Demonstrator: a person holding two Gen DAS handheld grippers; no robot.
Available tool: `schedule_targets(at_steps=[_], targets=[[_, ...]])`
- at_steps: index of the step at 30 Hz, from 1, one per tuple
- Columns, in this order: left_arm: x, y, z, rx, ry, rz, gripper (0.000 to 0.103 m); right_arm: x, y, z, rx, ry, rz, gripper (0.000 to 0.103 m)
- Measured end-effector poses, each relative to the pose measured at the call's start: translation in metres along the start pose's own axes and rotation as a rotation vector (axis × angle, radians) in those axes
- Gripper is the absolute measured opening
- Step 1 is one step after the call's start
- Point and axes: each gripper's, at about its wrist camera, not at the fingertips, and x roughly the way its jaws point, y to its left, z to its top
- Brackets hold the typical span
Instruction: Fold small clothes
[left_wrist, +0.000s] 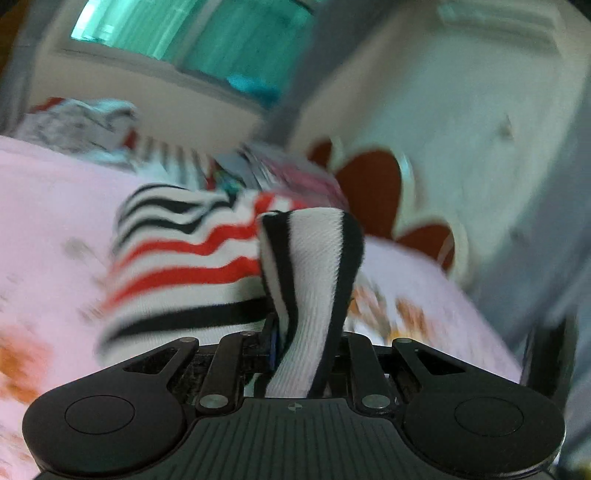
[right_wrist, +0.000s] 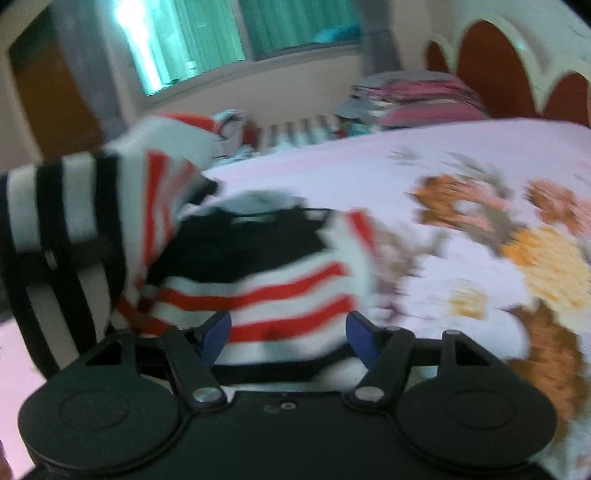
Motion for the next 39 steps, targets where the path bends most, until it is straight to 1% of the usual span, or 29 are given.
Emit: schedule_targets(at_steps=[2,3,5,6,7,8,10,12,13,15,17,19,21,23,26,28,29,30,31,33,35,36,37,38,39], targets=[[0.017,-0.013,-0.018,0.063,0.091,0.018,0.018,-0.005,-0.022,-0.003,0.029,0.010,-0.028,0.063],[0.022,-0.017,-0.027,0.092,0.113,0.033,0.018,-0.009,-0.031,-0.004,0.041,0.011,-0.036,0.063],[0.020,-0.022,-0.034,0.142,0.112,0.065,0.020,-0.014,-0.044,-0.004,0.056,0.004,-0.048,0.063],[0.017,-0.024,-0.034,0.161,0.111,0.069,0.024,-0.016,-0.049,-0.003,0.067,0.002,-0.047,0.063],[0.013,-0.025,-0.032,0.175,0.115,0.068,0.032,-0.016,-0.053,-0.002,0.082,-0.001,-0.034,0.063],[0.010,-0.027,-0.030,0.182,0.119,0.066,0.038,-0.017,-0.055,0.000,0.101,-0.004,-0.017,0.063],[0.012,-0.040,-0.022,0.194,0.133,0.043,0.066,-0.020,-0.056,0.004,0.138,-0.010,0.034,0.063],[0.011,-0.056,-0.026,0.244,0.138,0.020,0.073,-0.019,-0.056,0.011,0.196,0.001,0.123,0.064],[0.007,-0.062,-0.026,0.266,0.143,0.003,0.073,-0.015,-0.056,0.014,0.238,0.019,0.177,0.065],[-0.008,-0.067,-0.031,0.268,0.145,-0.025,0.073,-0.006,-0.056,0.019,0.297,0.067,0.252,0.068],[-0.024,-0.065,-0.031,0.239,0.131,-0.032,0.073,0.003,-0.049,0.020,0.304,0.117,0.287,0.068],[-0.042,-0.055,-0.024,0.212,0.096,-0.003,0.073,0.011,-0.042,0.018,0.297,0.168,0.316,0.068],[-0.055,-0.041,-0.017,0.181,0.062,0.032,0.074,0.018,-0.036,0.015,0.292,0.197,0.308,0.068],[-0.067,-0.025,-0.011,0.155,0.028,0.085,0.074,0.025,-0.034,0.014,0.294,0.208,0.285,0.066],[-0.074,0.000,-0.004,0.097,0.019,0.154,0.074,0.035,-0.031,0.013,0.268,0.213,0.253,0.063],[-0.075,0.013,-0.004,0.061,0.018,0.182,0.074,0.038,-0.026,0.014,0.256,0.207,0.244,0.062],[-0.074,0.017,-0.005,0.049,0.017,0.191,0.074,0.039,-0.022,0.015,0.233,0.196,0.242,0.056],[-0.070,0.019,-0.006,0.046,0.020,0.197,0.074,0.041,-0.019,0.015,0.214,0.192,0.236,0.033],[-0.068,0.021,-0.008,0.043,0.027,0.202,0.074,0.043,-0.017,0.016,0.204,0.191,0.237,0.027],[-0.060,0.023,-0.010,0.025,0.036,0.199,0.074,0.042,-0.013,0.019,0.160,0.177,0.233,0.023],[-0.052,0.022,-0.011,0.020,0.043,0.198,0.074,0.036,-0.009,0.024,0.085,0.161,0.221,0.022],[-0.051,0.021,-0.011,0.021,0.042,0.194,0.074,0.033,-0.009,0.025,0.068,0.161,0.223,0.024],[-0.048,0.019,-0.012,0.021,0.040,0.189,0.074,0.031,-0.012,0.026,0.066,0.171,0.225,0.032],[-0.046,0.018,-0.012,0.023,0.040,0.186,0.074,0.028,-0.016,0.026,0.077,0.169,0.208,0.035],[-0.046,0.017,-0.013,0.025,0.043,0.185,0.074,0.024,-0.021,0.026,0.090,0.153,0.198,0.048]])
